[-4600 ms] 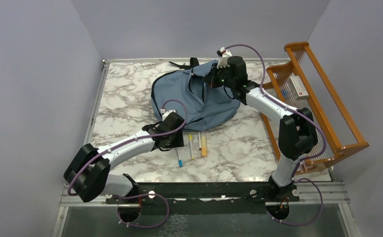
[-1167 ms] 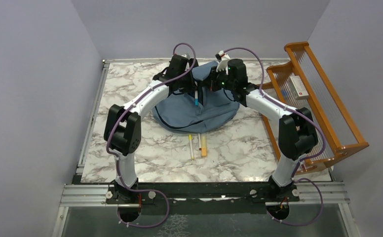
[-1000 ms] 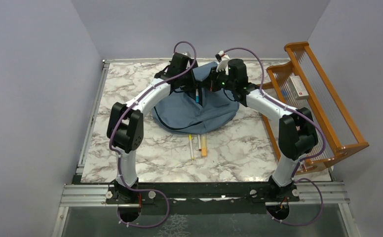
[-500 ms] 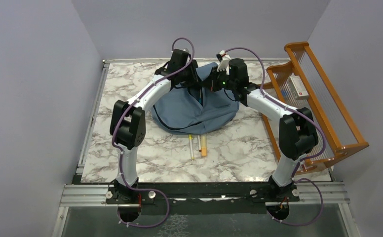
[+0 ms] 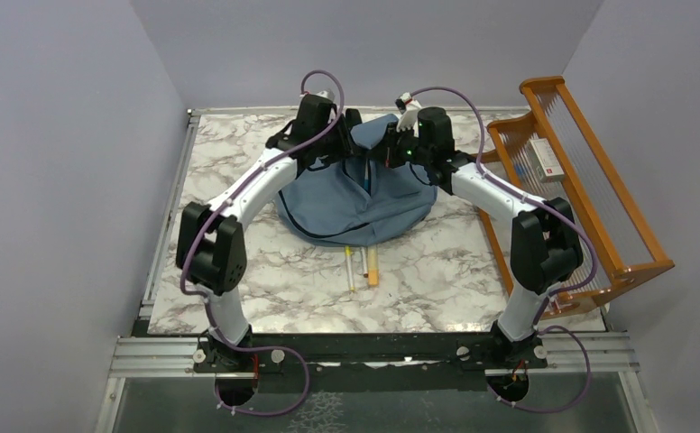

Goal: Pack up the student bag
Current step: Place the stationery in the student bag, then pick up the stationery from the center of the board.

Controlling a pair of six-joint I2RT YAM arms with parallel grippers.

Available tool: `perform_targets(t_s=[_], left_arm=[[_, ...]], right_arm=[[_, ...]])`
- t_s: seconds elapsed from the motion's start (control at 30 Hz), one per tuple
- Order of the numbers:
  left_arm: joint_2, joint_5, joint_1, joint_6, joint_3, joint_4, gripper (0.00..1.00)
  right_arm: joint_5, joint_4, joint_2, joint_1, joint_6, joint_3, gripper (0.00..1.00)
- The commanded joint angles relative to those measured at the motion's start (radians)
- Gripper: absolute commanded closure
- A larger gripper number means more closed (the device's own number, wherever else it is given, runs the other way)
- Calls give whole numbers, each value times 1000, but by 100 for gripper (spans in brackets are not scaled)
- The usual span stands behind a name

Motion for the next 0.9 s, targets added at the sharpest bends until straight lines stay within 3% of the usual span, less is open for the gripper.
perform_targets(t_s=[0.0, 0.5, 0.87], left_arm=[[-181, -46, 5, 42, -99, 38, 56], [-577, -75, -119, -95, -674, -27, 55], [-442, -223, -315, -126, -715, -36, 57]], right_arm=[[8, 5, -58, 15, -12, 10, 100], [-1, 1, -13, 15, -20, 39, 99], [-16, -7, 4, 15, -23, 39, 100]])
